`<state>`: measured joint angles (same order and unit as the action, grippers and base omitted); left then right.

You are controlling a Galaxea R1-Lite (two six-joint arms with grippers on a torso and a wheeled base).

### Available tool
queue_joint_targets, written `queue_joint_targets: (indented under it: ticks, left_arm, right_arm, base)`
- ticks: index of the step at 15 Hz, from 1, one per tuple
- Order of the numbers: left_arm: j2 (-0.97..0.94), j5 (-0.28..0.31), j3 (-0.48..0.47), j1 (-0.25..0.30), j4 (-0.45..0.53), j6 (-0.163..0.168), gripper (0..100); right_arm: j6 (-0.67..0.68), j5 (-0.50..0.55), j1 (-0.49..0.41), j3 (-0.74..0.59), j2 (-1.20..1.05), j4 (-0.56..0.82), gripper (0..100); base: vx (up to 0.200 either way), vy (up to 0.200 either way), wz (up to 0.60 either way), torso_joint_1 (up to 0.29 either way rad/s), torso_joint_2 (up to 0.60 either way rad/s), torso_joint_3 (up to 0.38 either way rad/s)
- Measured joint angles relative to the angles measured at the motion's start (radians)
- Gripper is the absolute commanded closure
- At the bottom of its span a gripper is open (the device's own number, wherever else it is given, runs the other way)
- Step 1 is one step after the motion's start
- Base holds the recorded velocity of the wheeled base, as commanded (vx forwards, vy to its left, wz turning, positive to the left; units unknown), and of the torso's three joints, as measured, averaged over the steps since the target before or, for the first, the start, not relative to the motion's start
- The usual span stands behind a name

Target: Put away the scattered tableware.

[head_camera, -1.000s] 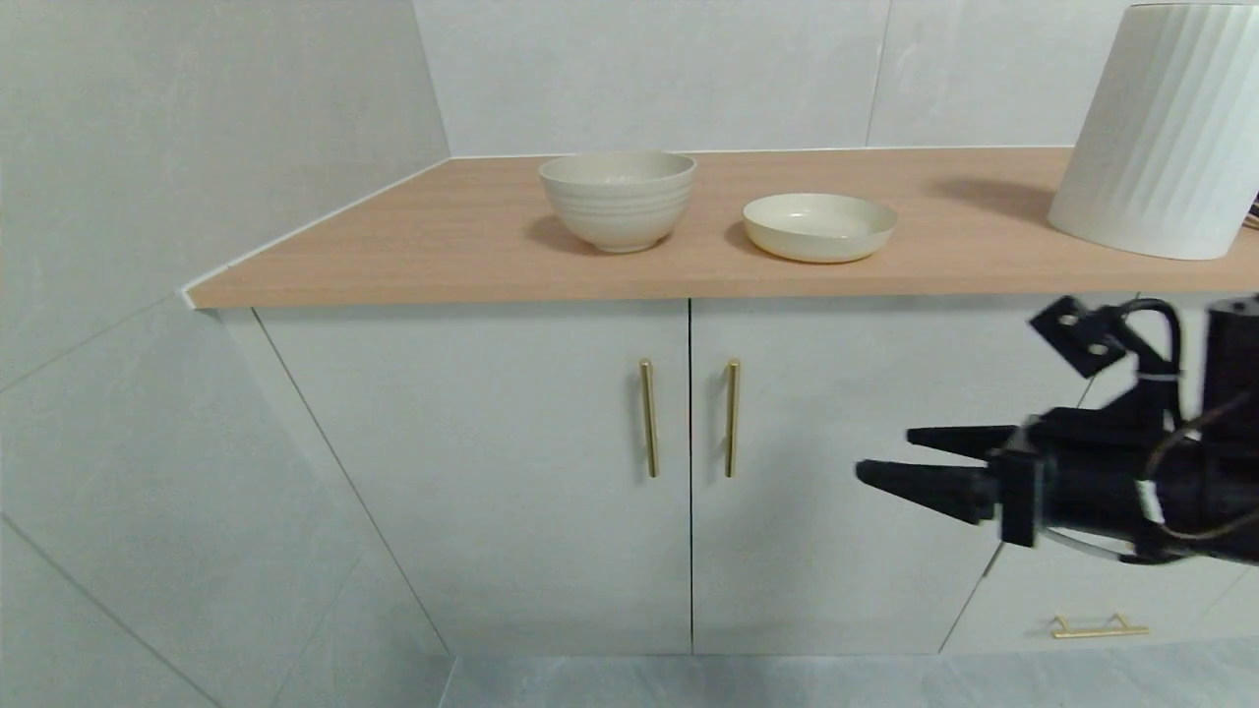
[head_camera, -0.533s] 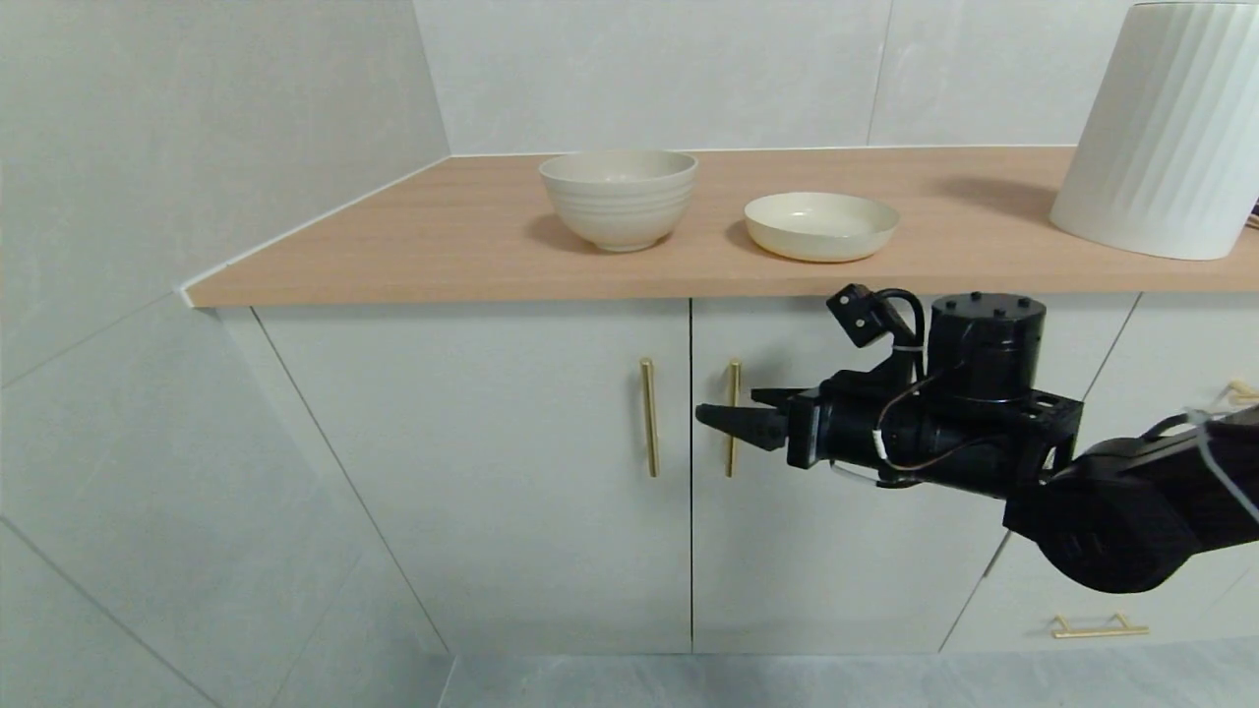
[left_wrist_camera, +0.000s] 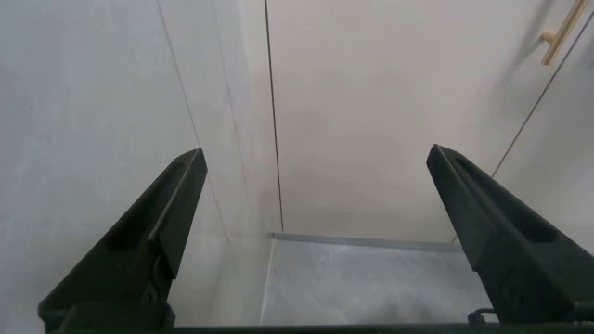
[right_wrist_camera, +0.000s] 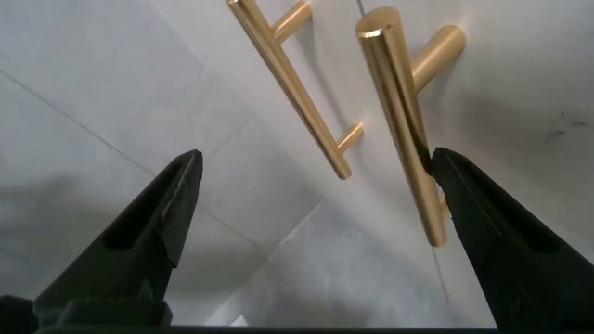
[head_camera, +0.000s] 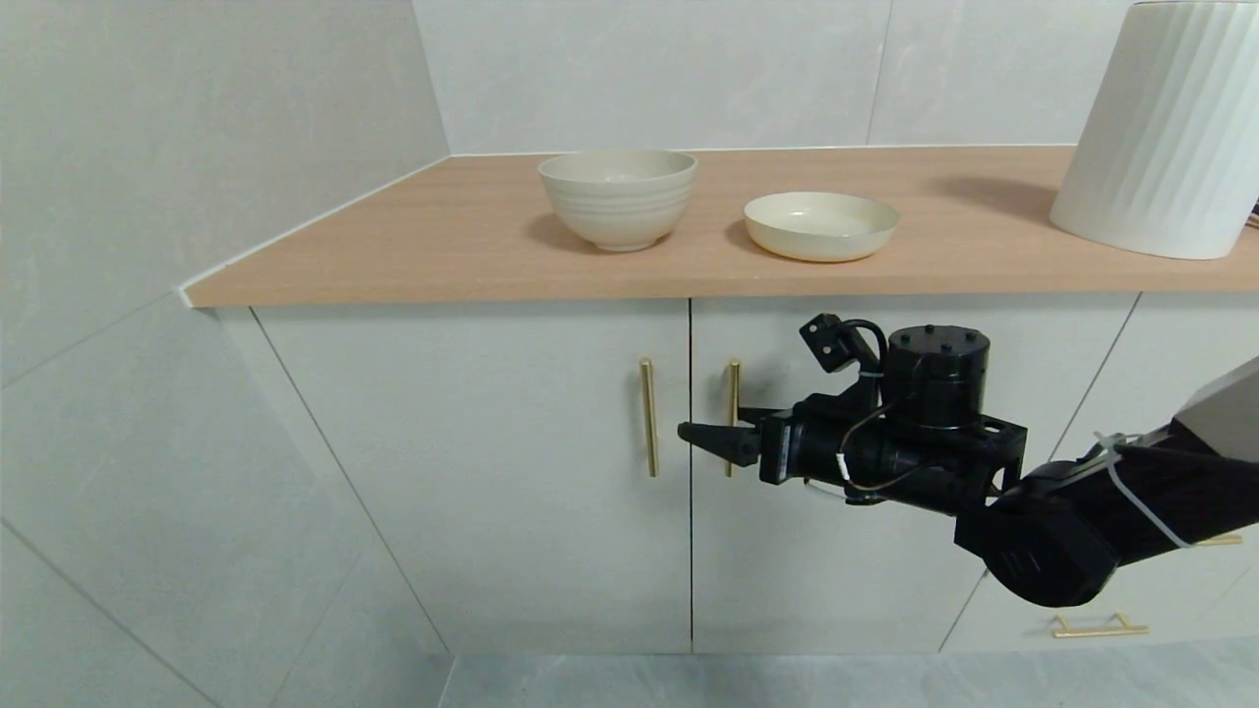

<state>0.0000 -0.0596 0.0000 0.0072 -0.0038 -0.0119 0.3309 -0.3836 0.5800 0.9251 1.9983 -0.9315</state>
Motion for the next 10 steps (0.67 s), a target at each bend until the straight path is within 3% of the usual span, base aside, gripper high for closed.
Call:
queue_joint_targets:
  ticks: [5,10]
  left_arm:
    - [0.0,0.0,0.0,0.0,0.0,0.0,0]
    - [0.0,0.0,0.0,0.0,0.0,0.0,0]
  right_arm:
    - [0.057,0.003,0.026,-0.01,0.002,-0.02,0]
    - [0.055,-0.008,0.069,-0.111,-0.046,-0.051,0]
  base:
    - [0.0,0.0,0.0,0.0,0.0,0.0]
    - [0.0,0.0,0.0,0.0,0.0,0.0]
